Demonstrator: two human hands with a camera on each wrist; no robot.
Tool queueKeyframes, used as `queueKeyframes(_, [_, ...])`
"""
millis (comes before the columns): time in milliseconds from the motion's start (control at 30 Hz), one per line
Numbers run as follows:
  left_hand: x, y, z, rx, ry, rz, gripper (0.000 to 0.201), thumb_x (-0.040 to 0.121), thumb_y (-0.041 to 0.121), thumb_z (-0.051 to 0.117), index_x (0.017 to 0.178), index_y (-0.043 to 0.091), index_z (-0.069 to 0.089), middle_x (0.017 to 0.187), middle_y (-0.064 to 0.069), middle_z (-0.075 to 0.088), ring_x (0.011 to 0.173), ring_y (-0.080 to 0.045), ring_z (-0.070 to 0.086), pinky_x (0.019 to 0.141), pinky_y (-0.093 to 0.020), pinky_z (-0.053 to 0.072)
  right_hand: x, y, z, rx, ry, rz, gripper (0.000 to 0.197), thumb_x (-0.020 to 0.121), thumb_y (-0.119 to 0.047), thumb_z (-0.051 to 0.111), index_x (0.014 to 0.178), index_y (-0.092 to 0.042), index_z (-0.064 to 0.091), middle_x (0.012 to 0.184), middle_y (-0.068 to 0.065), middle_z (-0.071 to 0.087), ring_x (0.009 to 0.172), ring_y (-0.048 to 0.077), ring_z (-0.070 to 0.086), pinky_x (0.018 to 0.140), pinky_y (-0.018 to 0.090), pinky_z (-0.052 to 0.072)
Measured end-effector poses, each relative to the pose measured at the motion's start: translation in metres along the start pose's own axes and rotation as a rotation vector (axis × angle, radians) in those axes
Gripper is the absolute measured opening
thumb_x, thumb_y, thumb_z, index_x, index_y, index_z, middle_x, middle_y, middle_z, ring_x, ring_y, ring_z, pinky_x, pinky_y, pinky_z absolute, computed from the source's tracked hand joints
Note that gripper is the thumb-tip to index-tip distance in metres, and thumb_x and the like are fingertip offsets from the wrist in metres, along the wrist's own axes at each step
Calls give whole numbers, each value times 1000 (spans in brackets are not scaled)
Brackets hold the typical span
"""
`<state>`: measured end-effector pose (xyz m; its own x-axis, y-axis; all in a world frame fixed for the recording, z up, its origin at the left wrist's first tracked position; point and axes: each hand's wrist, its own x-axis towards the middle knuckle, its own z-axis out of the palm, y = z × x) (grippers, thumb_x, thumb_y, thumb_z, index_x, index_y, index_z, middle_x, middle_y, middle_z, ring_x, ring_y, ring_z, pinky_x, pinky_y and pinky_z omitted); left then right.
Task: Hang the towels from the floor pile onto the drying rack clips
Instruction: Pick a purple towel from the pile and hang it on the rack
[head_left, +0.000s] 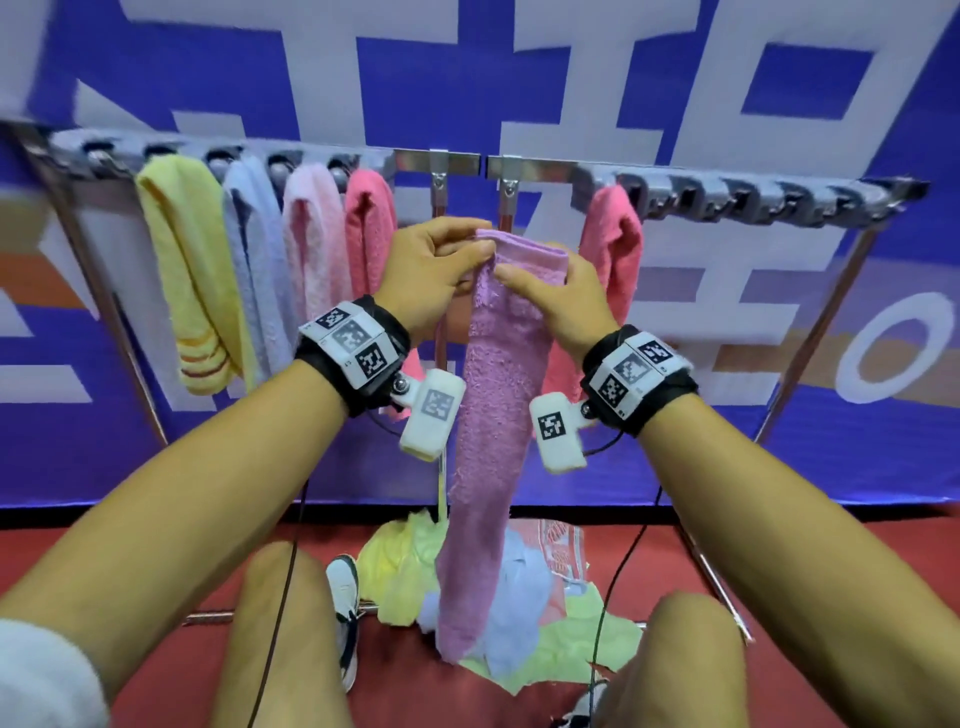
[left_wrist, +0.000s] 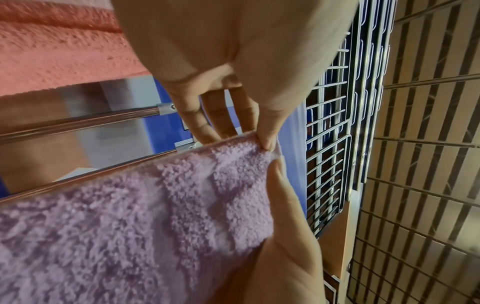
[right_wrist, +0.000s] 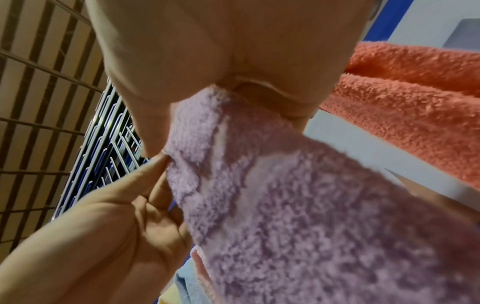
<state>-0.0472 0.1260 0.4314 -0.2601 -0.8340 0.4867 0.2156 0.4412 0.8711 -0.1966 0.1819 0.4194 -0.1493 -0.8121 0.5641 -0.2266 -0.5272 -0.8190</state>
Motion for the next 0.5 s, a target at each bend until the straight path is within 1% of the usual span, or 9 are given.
queueKeyframes(33, [4,2,0,0,-5,-1,23,91,-3,64,114,-2,65,68,9,72,58,1,64,56,-16,52,2,-5,2,-11,-61,-17,34,86,-5,71,120,-3,65,113,8,71,98,8,65,92,29,53])
queueKeyframes(67, [8,2,0,-1,-5,-5,24,91,-3,64,115,-3,64,69,9,73,60,0,64,57,-16,53,5,-7,3,-27,-100,-40,39,88,-1,67,127,-3,61,122,8,67,105,7,64,97,29,51])
queueKeyframes(100, [12,4,-1,-7,0,-9,25,91,-2,65,116,-3,64,73,8,73,63,-1,66,59,-17,54,10,-10,4,-57,-107,-59,39,90,1,64,129,-2,60,124,6,66,105,3,63,97,25,50])
queueKeyframes(167, [18,3,-4,-39,23,-11,27,91,1,67,117,-1,64,81,6,74,70,-4,67,62,-21,56,21,-13,5,-122,-87,-84,36,91,0,62,127,-1,62,121,4,67,103,-1,64,93,18,48])
queueKeyframes(233, [23,-2,-7,-106,17,-20,30,89,12,71,117,4,65,90,3,74,81,-10,69,67,-26,57,32,-19,7,-166,-69,-122,31,91,-2,62,122,-4,66,118,3,69,103,0,64,93,17,48])
queueKeyframes(333, [15,-21,-6,-176,-122,-116,43,72,32,80,109,13,68,102,-6,73,94,-23,69,85,-39,57,48,-30,10,-158,-22,-137,30,90,-6,65,118,-16,68,112,-1,70,98,0,65,94,22,51])
queueKeyframes(400, [4,-40,-3,-131,-238,-193,43,65,28,83,103,14,71,100,-7,75,91,-22,70,87,-37,55,58,-35,11,-148,8,-140,27,89,-9,67,112,-22,70,109,-4,71,100,4,66,97,30,52])
queueKeyframes(433, [-3,-48,-3,-79,-282,-228,41,63,22,84,101,13,72,99,-6,76,90,-20,71,87,-36,55,63,-36,9,-158,36,-132,23,88,-11,68,109,-21,72,108,-6,71,100,5,66,97,30,52])
queueKeyframes(500, [-14,-64,-6,-3,-336,-312,42,59,15,86,99,11,74,98,-7,77,89,-19,71,86,-36,54,74,-41,1,-176,102,-86,17,88,-16,70,104,-20,74,103,-8,73,96,3,68,92,24,53])
